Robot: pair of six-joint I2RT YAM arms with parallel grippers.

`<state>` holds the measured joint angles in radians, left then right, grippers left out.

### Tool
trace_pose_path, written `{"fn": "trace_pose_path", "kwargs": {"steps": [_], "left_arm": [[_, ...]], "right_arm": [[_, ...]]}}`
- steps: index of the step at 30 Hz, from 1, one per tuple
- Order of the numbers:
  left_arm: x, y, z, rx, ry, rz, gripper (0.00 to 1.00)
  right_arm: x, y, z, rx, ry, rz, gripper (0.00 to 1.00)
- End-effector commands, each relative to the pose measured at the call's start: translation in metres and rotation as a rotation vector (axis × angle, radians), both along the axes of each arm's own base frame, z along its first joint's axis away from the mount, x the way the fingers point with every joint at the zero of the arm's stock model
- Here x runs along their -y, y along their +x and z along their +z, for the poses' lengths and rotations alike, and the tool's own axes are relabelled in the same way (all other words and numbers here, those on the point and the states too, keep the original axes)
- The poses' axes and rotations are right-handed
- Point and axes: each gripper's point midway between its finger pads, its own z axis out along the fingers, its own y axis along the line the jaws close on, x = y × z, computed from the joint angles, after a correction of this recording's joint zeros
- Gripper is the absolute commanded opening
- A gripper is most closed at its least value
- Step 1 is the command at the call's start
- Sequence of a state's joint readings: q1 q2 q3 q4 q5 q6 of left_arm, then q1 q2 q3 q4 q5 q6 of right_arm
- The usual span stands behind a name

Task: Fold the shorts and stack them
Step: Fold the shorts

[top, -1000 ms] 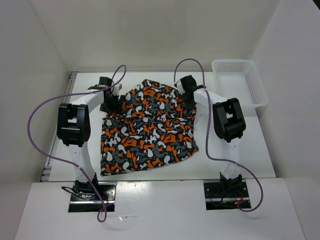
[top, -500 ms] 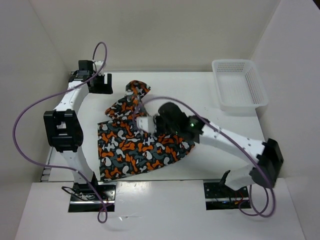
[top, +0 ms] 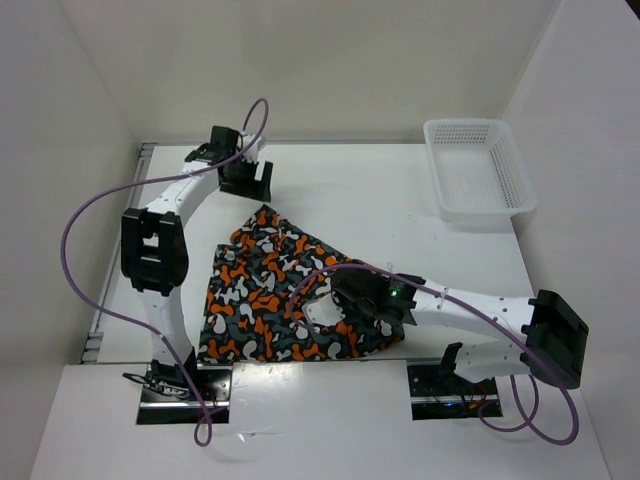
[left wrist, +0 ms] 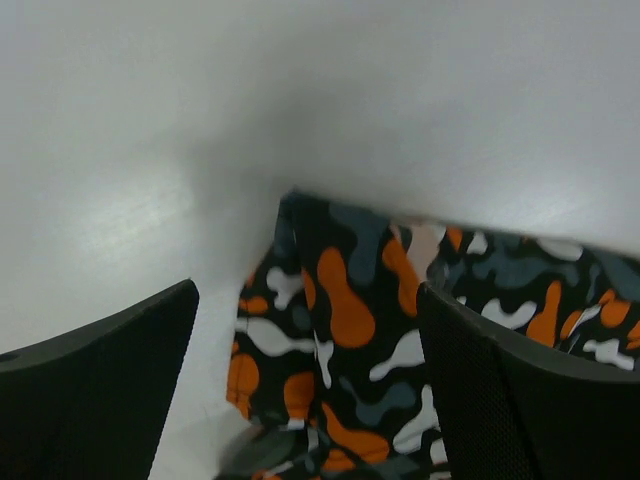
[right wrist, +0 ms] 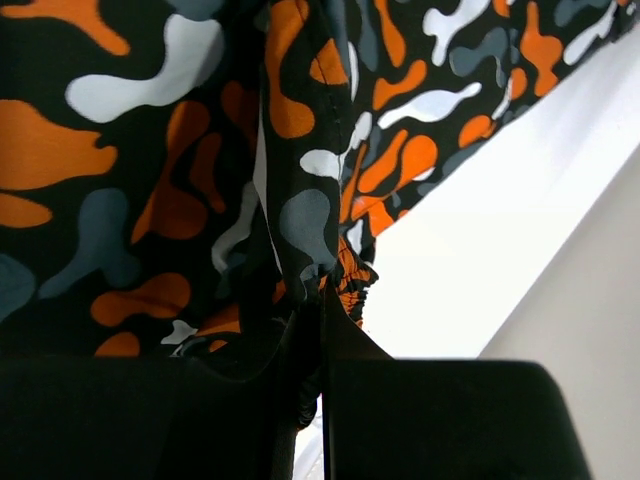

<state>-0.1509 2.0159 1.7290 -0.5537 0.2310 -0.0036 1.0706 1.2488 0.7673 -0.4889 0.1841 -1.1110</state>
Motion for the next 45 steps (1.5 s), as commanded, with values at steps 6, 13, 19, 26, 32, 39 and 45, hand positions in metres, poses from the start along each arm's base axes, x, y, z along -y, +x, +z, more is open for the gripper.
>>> {"fn": "trace_pose_path", "kwargs": {"steps": [6,13,19,26,32,39,45], "left_arm": [[0.003,-0.111,0.007,-0.091,0.112,-0.037,0.95],[0.04,-0.146,-0.003,-0.055,0.178,-0.145,0.95],[0.038,-0.133,-0.031,0.015,0.276,-0.103,0.94],[0.034,-0.115,-0.043,0.012,0.335,-0.066,0.75],[0.04,-0.114,-0.063,-0.021,0.342,-0.086,0.48],[0.047,-0.105,-0.074,-0.03,0.334,-0.095,0.04],[0.019,-0.035,-0.016,0.03,0.218,0.015,0.0]], "right_arm": [[-0.007,0.011,0.007,0.077,0.06,-0.034,0.0],[-0.006,0.01,0.012,0.076,0.085,-0.049,0.0],[-0.007,0.012,0.011,0.084,0.096,-0.062,0.0],[-0.005,0.012,0.014,0.091,0.105,-0.075,0.0],[-0.007,0.013,0.015,0.095,0.114,-0.075,0.0],[-0.009,0.027,0.026,0.114,0.17,-0.136,0.0],[0.024,0.114,0.054,0.193,0.283,-0.407,0.0]]}}
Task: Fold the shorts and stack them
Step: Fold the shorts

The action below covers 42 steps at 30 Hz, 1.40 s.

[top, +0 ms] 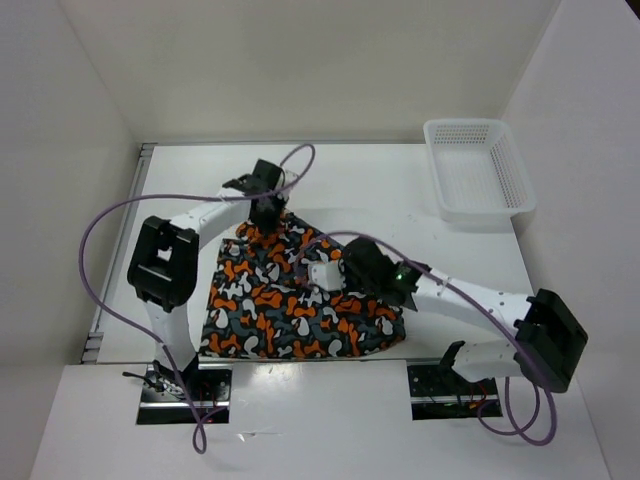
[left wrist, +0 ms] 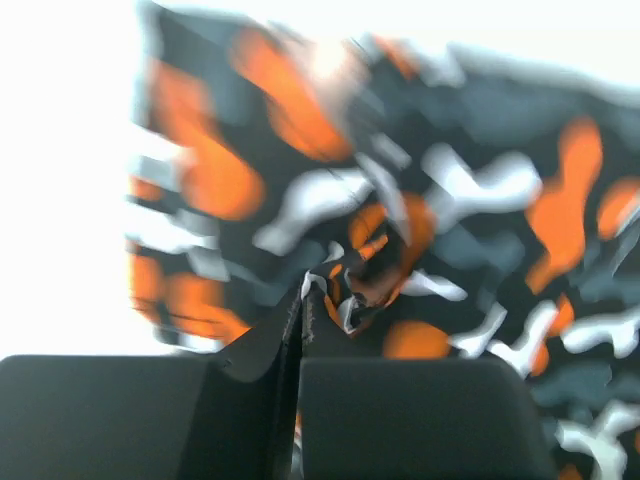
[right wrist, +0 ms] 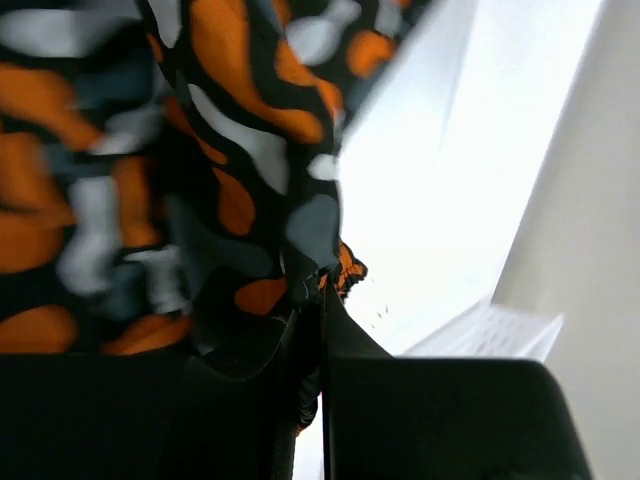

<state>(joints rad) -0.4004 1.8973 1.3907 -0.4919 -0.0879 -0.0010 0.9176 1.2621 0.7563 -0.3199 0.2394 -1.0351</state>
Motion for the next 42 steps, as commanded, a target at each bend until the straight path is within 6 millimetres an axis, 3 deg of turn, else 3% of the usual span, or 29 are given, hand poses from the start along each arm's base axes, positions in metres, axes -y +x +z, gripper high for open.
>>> {"fn": "trace_pose_path", "kwargs": {"steps": [1,2,3,4,5,6,8,9,11,12,13,15,17,19,20,21,23,24,25,26,27,28,29,33,35,39,40,41,42], "left_arm": [[-0.026,0.082,0.091,0.199,-0.12,0.097,0.0],[-0.038,0.098,0.11,0.234,-0.136,0.123,0.0],[-0.065,0.117,0.118,0.249,-0.143,0.176,0.0],[-0.075,0.128,0.137,0.281,-0.16,0.191,0.0],[-0.084,0.142,0.184,0.365,-0.186,0.201,0.0],[-0.101,0.151,0.191,0.375,-0.203,0.222,0.0],[-0.116,0.151,0.218,0.392,-0.227,0.232,0.0],[-0.119,0.156,0.253,0.464,-0.26,0.217,0.0],[-0.141,0.148,0.269,0.469,-0.257,0.252,0.0],[-0.147,0.148,0.273,0.477,-0.255,0.262,0.0],[-0.159,0.142,0.294,0.518,-0.254,0.278,0.0],[-0.164,0.14,0.296,0.521,-0.252,0.287,0.0],[-0.164,0.137,0.275,0.454,-0.245,0.296,0.0],[-0.169,0.144,0.276,0.483,-0.229,0.311,0.0],[-0.171,0.151,0.277,0.504,-0.223,0.317,0.0],[-0.174,0.154,0.312,0.612,-0.224,0.317,0.0],[-0.184,0.16,0.348,0.749,-0.202,0.347,0.0],[-0.188,0.158,0.377,0.842,-0.2,0.356,0.0],[-0.193,0.152,0.401,0.913,-0.194,0.372,0.0],[-0.207,0.138,0.425,0.97,-0.173,0.414,0.0],[-0.213,0.132,0.445,1.031,-0.176,0.42,0.0],[-0.219,0.114,0.47,1.087,-0.176,0.427,0.0],[-0.232,0.104,0.483,1.123,-0.165,0.448,0.0],[-0.232,0.061,0.524,1.207,-0.168,0.449,0.0],[-0.227,0.049,0.52,1.172,-0.172,0.438,0.0],[-0.21,0.041,0.444,0.857,-0.193,0.395,0.0],[-0.206,0.047,0.423,0.787,-0.205,0.38,0.0],[-0.199,0.039,0.422,0.773,-0.226,0.353,0.0],[-0.189,0.033,0.41,0.709,-0.253,0.324,0.0]], "right_arm": [[0.005,0.083,0.064,0.161,0.196,-0.201,0.0],[0.011,0.1,0.071,0.169,0.221,-0.247,0.0],[0.01,0.123,0.084,0.186,0.243,-0.286,0.0],[0.024,0.141,0.09,0.196,0.252,-0.332,0.0],[0.027,0.156,0.099,0.226,0.275,-0.353,0.0],[0.028,0.17,0.119,0.266,0.308,-0.369,0.0],[0.04,0.194,0.125,0.284,0.323,-0.421,0.0],[0.04,0.204,0.148,0.32,0.363,-0.436,0.0],[0.052,0.217,0.162,0.346,0.388,-0.474,0.0],[0.05,0.221,0.183,0.379,0.417,-0.47,0.0],[0.057,0.225,0.194,0.402,0.435,-0.494,0.0],[0.054,0.225,0.217,0.406,0.481,-0.496,0.0],[0.042,0.225,0.216,0.366,0.508,-0.482,0.0],[0.031,0.23,0.227,0.395,0.54,-0.463,0.0],[0.029,0.241,0.221,0.405,0.52,-0.473,0.0],[0.031,0.252,0.256,0.484,0.564,-0.5,0.0],[0.031,0.272,0.292,0.539,0.659,-0.552,0.0],[0.033,0.29,0.338,0.597,0.791,-0.605,0.0],[0.032,0.295,0.342,0.564,0.8,-0.639,0.0],[0.043,0.276,0.427,0.679,0.965,-0.624,0.0],[0.03,0.297,0.404,0.625,0.99,-0.65,0.0],[0.026,0.292,0.401,0.59,0.986,-0.656,0.0],[0.026,0.272,0.44,0.658,1.082,-0.604,0.0],[-0.017,0.244,0.423,0.489,1.05,-0.537,0.0],[-0.036,0.231,0.401,0.362,1.016,-0.507,0.0],[-0.055,0.193,0.36,0.096,0.947,-0.445,0.0],[-0.064,0.173,0.358,0.042,0.934,-0.397,0.0],[-0.088,0.151,0.344,-0.057,0.91,-0.345,0.0],[-0.094,0.125,0.33,-0.154,0.87,-0.332,0.0]]}}
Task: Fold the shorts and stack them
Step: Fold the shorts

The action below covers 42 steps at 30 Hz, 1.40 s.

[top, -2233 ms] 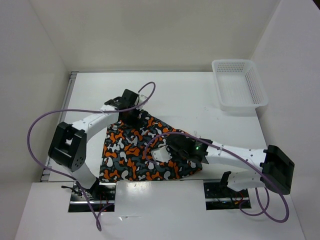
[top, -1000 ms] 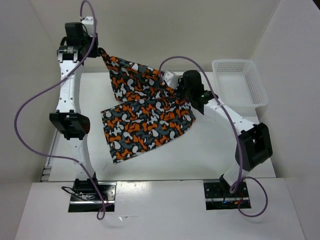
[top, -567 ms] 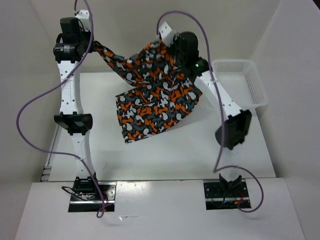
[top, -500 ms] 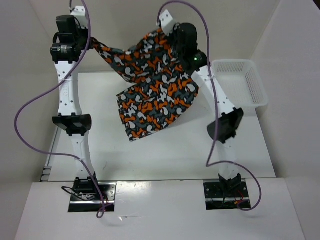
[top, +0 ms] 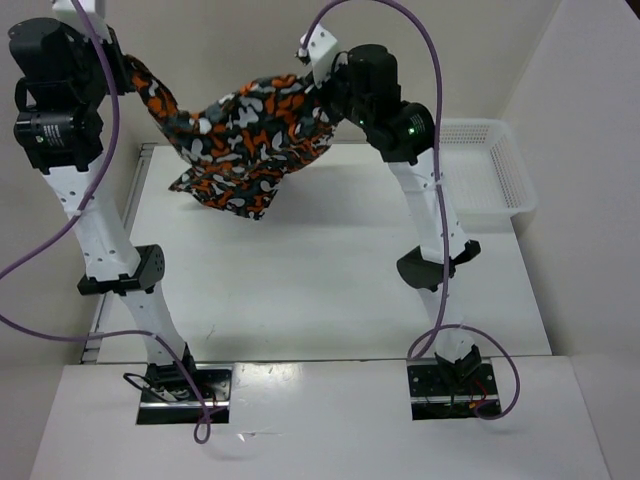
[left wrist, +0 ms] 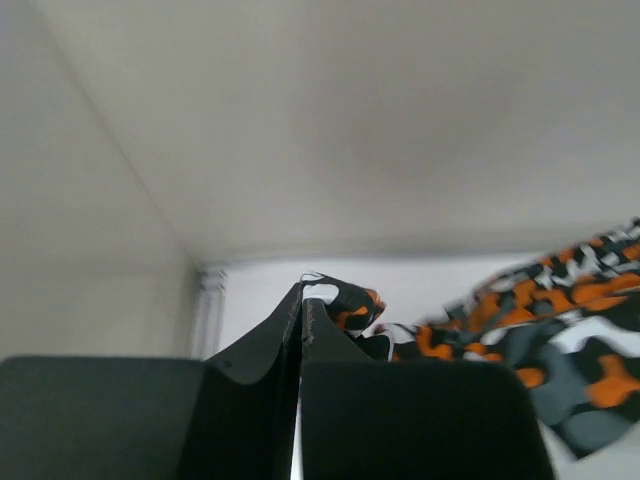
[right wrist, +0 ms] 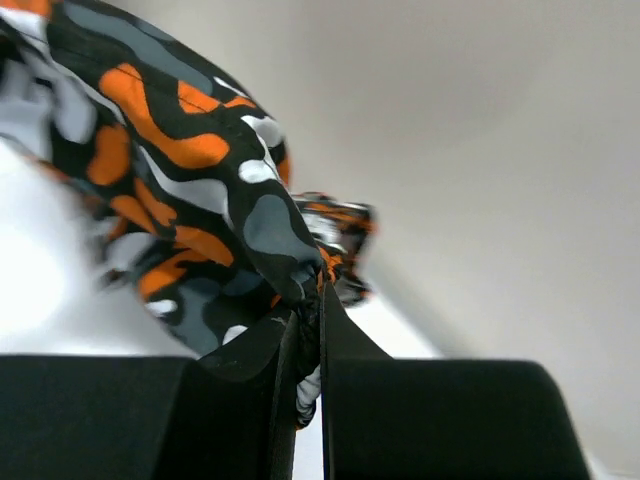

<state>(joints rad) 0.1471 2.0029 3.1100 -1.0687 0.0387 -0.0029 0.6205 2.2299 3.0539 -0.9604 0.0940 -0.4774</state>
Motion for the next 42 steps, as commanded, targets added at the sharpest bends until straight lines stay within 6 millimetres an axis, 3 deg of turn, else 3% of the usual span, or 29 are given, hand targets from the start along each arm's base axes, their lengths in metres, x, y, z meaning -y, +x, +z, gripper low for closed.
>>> {"fn": "trace_pose_path", "kwargs": {"steps": [1,3,4,5,7,8,9,10,11,12,13,14,15,17,18,21,24,27,28,31,32,33,34,36,37,38,40,41,42], "left_arm": [[0.038,-0.001,-0.078,-0.294,-0.077,-0.211,0.0],[0.054,-0.003,-0.087,-0.333,-0.099,-0.285,0.0],[0.079,-0.012,-0.075,-0.299,-0.118,-0.43,0.0],[0.088,-0.024,-0.063,-0.264,-0.121,-0.498,0.0],[0.119,-0.05,-0.041,-0.2,-0.123,-0.686,0.0],[0.14,-0.069,-0.032,-0.176,-0.133,-0.841,0.0],[0.148,-0.078,-0.028,-0.164,-0.134,-0.899,0.0],[0.152,-0.074,-0.034,-0.181,-0.153,-0.942,0.0],[0.154,-0.07,-0.04,-0.198,-0.171,-0.976,0.0],[0.157,-0.06,-0.049,-0.224,-0.191,-0.996,0.0],[0.153,-0.03,-0.078,-0.293,-0.242,-0.99,0.0],[0.158,-0.019,-0.093,-0.33,-0.274,-1.023,0.0],[0.163,0.004,-0.122,-0.395,-0.321,-1.041,0.0],[0.178,0.013,-0.142,-0.445,-0.359,-1.096,0.0],[0.196,0.02,-0.157,-0.475,-0.367,-1.133,0.0],[0.234,0.021,-0.172,-0.507,-0.355,-1.207,0.0],[0.258,0.006,-0.163,-0.481,-0.373,-1.364,0.0],[0.264,-0.001,-0.165,-0.491,-0.441,-1.497,0.0],[0.264,-0.002,-0.167,-0.508,-0.455,-1.493,0.0],[0.267,-0.007,-0.171,-0.552,-0.48,-1.479,0.0],[0.272,0.001,-0.178,-0.549,-0.46,-1.468,0.0],[0.277,0.008,-0.189,-0.557,-0.454,-1.465,0.0],[0.289,0.014,-0.215,-0.61,-0.487,-1.484,0.0],[0.301,0.001,-0.228,-0.66,-0.522,-1.517,0.0],[0.306,-0.01,-0.234,-0.697,-0.56,-1.545,0.0],[0.314,-0.028,-0.246,-0.782,-0.616,-1.555,0.0],[0.312,-0.041,-0.261,-0.861,-0.696,-1.552,0.0],[0.309,-0.053,-0.257,-0.872,-0.695,-1.537,0.0],[0.302,-0.056,-0.284,-0.913,-0.703,-1.475,0.0]], "right_arm": [[-0.032,-0.091,-0.039,-0.291,-0.013,0.234,0.0],[-0.06,-0.142,-0.026,-0.328,0.038,0.309,0.0],[-0.069,-0.162,-0.017,-0.29,0.02,0.333,0.0],[-0.077,-0.188,-0.005,-0.279,0.044,0.363,0.0],[-0.066,-0.196,0.002,-0.291,0.058,0.359,0.0],[-0.063,-0.192,-0.024,-0.34,-0.028,0.329,0.0],[-0.042,-0.202,-0.012,-0.321,-0.032,0.314,0.0],[-0.042,-0.202,-0.042,-0.39,-0.101,0.302,0.0],[-0.025,-0.214,-0.032,-0.37,-0.093,0.307,0.0],[-0.02,-0.22,-0.04,-0.382,-0.12,0.322,0.0],[-0.018,-0.221,-0.077,-0.451,-0.201,0.314,0.0],[-0.017,-0.221,-0.081,-0.437,-0.199,0.319,0.0],[-0.006,-0.228,-0.1,-0.454,-0.244,0.322,0.0],[0.0,-0.224,-0.108,-0.435,-0.247,0.286,0.0],[0.006,-0.226,-0.118,-0.452,-0.269,0.275,0.0],[0.012,-0.227,-0.127,-0.454,-0.279,0.263,0.0],[0.016,-0.222,-0.132,-0.423,-0.295,0.241,0.0],[0.034,-0.204,-0.118,-0.315,-0.253,0.188,0.0],[0.045,-0.203,-0.105,-0.266,-0.226,0.175,0.0],[0.056,-0.193,-0.096,-0.129,-0.247,0.156,0.0],[0.054,-0.188,-0.11,-0.116,-0.298,0.169,0.0],[0.046,-0.185,-0.105,-0.085,-0.263,0.18,0.0],[0.039,-0.182,-0.11,-0.085,-0.259,0.191,0.0],[0.022,-0.179,-0.124,-0.133,-0.192,0.206,0.0],[0.015,-0.174,-0.123,-0.139,-0.137,0.195,0.0],[0.008,-0.176,-0.135,-0.206,-0.07,0.184,0.0],[-0.002,-0.174,-0.143,-0.239,0.001,0.165,0.0],[0.002,-0.176,-0.151,-0.247,0.018,0.149,0.0],[0.005,-0.177,-0.15,-0.226,0.029,0.132,0.0]]}}
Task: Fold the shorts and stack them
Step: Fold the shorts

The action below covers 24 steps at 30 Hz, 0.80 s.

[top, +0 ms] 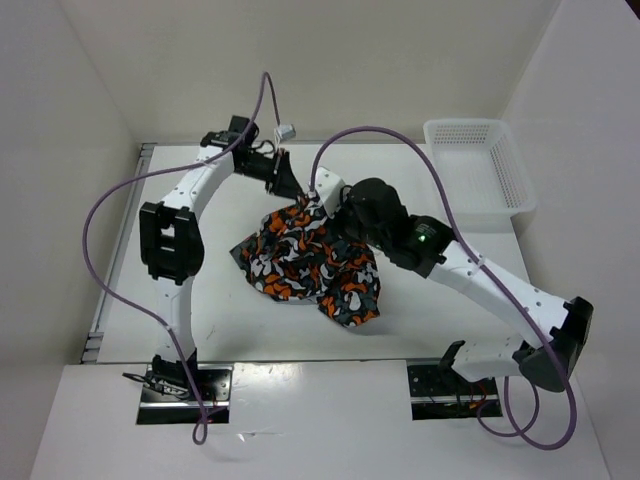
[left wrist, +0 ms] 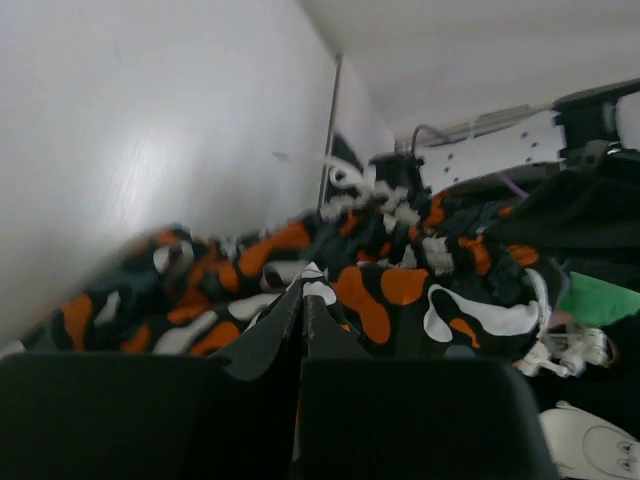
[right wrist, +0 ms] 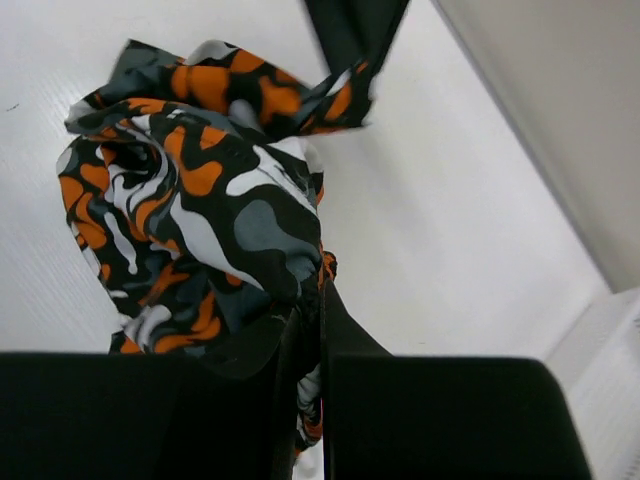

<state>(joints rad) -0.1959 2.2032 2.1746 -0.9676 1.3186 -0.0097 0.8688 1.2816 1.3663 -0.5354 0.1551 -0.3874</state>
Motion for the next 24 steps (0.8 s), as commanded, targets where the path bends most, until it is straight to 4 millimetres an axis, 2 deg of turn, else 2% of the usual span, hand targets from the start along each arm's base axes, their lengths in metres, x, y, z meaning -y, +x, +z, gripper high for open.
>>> {"fn": "trace_pose_path", "kwargs": {"steps": [1,2,3,4,5,6,7,9,10,11,12,14,15,16,17,18,19,20,21,22,23,24], "left_arm": [[-0.016,-0.024,0.008,0.112,0.07,0.067,0.0],[-0.034,-0.017,0.0,0.137,0.131,0.139,0.0],[-0.048,-0.013,-0.007,0.162,0.192,0.202,0.0],[-0.066,-0.025,-0.012,0.158,0.255,0.264,0.0],[-0.102,-0.016,-0.024,0.162,0.368,0.391,0.0],[-0.12,-0.025,-0.028,0.136,0.416,0.441,0.0],[-0.137,-0.046,-0.024,0.137,0.459,0.497,0.0],[-0.178,-0.063,-0.034,0.121,0.62,0.635,0.0],[-0.191,-0.076,-0.021,0.168,0.655,0.696,0.0],[-0.21,-0.084,-0.032,0.15,0.731,0.757,0.0],[-0.215,-0.091,-0.025,0.185,0.753,0.79,0.0],[-0.234,-0.076,-0.019,0.254,0.805,0.874,0.0],[-0.239,-0.056,-0.001,0.307,0.8,0.906,0.0],[-0.248,-0.039,0.016,0.352,0.8,0.949,0.0],[-0.258,-0.022,0.039,0.405,0.795,0.996,0.0],[-0.281,0.001,0.052,0.41,0.801,1.051,0.0],[-0.294,0.016,0.13,0.596,0.743,1.152,0.0],[-0.309,0.023,0.161,0.665,0.739,1.218,0.0],[-0.323,0.018,0.202,0.765,0.715,1.291,0.0],[-0.328,0.004,0.256,0.896,0.675,1.355,0.0],[-0.331,-0.008,0.276,0.945,0.659,1.378,0.0],[-0.341,-0.022,0.294,0.988,0.659,1.421,0.0]], "right_arm": [[-0.014,0.005,0.022,0.058,0.211,-0.059,0.0],[-0.009,0.004,0.011,0.054,0.199,-0.069,0.0],[-0.002,0.002,0.014,0.077,0.2,-0.077,0.0],[0.0,0.002,0.015,0.09,0.212,-0.085,0.0],[0.004,-0.001,0.002,0.076,0.193,-0.085,0.0],[0.005,-0.01,0.008,0.08,0.232,-0.056,0.0],[0.009,-0.015,-0.007,0.054,0.223,-0.053,0.0],[0.019,-0.025,-0.005,0.059,0.248,-0.056,0.0],[0.022,-0.029,-0.018,0.04,0.23,-0.047,0.0],[0.026,-0.025,-0.018,0.046,0.223,-0.054,0.0],[0.04,-0.007,-0.026,0.045,0.19,-0.097,0.0],[0.035,0.026,0.001,0.081,0.228,-0.07,0.0],[0.024,0.064,0.011,0.087,0.229,-0.085,0.0],[0.035,0.098,0.022,0.115,0.24,-0.151,0.0],[0.033,0.127,0.04,0.16,0.273,-0.202,0.0],[0.034,0.151,0.107,0.263,0.377,-0.253,0.0],[0.036,0.189,0.098,0.231,0.422,-0.343,0.0],[0.033,0.199,0.127,0.288,0.494,-0.355,0.0],[0.035,0.206,0.168,0.365,0.554,-0.367,0.0],[0.03,0.203,0.185,0.404,0.564,-0.37,0.0],[0.033,0.194,0.222,0.468,0.609,-0.368,0.0],[0.035,0.193,0.232,0.477,0.633,-0.377,0.0]]}}
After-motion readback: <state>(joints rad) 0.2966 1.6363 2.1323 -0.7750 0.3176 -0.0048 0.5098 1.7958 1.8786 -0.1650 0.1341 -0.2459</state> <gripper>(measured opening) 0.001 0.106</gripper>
